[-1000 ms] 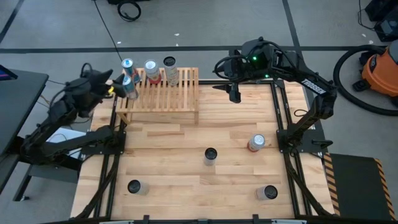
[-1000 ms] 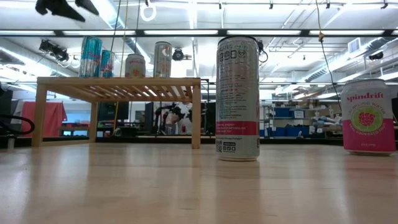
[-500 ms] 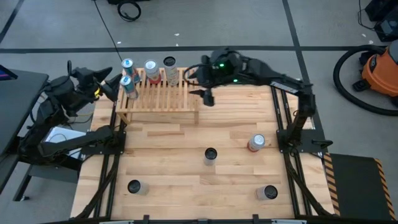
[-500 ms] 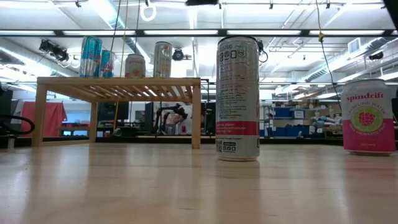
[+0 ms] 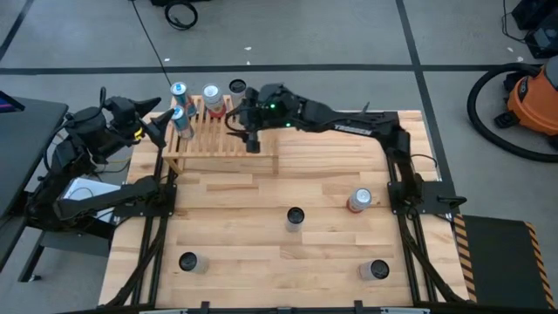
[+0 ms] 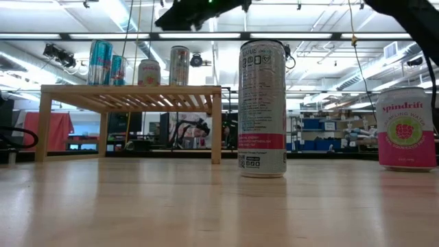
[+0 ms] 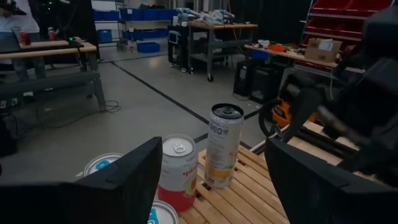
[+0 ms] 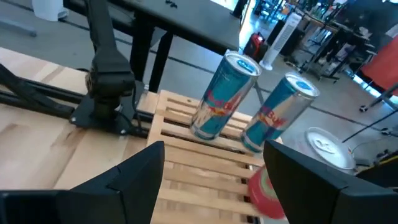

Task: Place canned beverage on shelf
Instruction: Put the pink and white soda can on the shelf aligned with the other pink and white soda can

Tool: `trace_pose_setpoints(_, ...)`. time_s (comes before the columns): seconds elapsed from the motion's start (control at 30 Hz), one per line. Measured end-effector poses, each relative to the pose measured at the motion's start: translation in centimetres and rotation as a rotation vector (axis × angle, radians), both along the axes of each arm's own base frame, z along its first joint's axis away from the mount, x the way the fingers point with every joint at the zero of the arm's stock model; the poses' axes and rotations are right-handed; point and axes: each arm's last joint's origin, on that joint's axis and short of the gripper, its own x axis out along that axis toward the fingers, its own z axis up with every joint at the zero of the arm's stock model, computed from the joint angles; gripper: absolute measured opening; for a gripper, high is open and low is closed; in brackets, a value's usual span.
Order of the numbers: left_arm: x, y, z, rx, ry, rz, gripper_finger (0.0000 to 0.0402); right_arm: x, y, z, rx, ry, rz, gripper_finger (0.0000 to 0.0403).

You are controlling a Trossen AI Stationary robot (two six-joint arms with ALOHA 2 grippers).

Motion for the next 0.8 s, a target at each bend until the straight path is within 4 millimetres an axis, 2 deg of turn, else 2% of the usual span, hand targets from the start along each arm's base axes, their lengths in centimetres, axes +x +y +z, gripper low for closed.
trace_pose_setpoints(0.17, 0.0, 0.0, -0.1, -0.005, 0.005, -0.016, 0.0284, 0.2, 0.0, -1.1, 0.068, 0.055, -0.03, 0.0284)
trace_pose_setpoints(0.23, 0.0, 0.0, -0.2, -0.014, 0.02, -0.016, 0.0284, -0.4, 0.5, -0.9, 0.102, 0.106, -0.037, 0.0284)
trace_pose_setpoints(0.3, 0.0, 0.0, -0.4, -0.022, 0.034, -0.015, 0.0284, -1.2, 1.3, 0.0, 0.111, 0.118, -0.035, 0.0284)
trace_pose_setpoints(0.5, 0.0, -0.1, -0.5, 0.007, 0.08, -0.022, 0.0284, -5.1, 5.2, 3.8, 0.16, 0.183, -0.087, 0.0284)
trace_pose_setpoints(0.7, 0.0, -0.1, -0.5, 0.006, 0.081, -0.022, 0.0284, -8.7, 10.2, 5.5, 0.234, 0.303, -0.114, 0.0284)
trace_pose_setpoints(0.8, 0.0, -0.1, -0.7, -0.004, 0.096, -0.023, 0.0284, -10.1, 12.6, 5.3, 0.225, 0.373, -0.199, 0.0284)
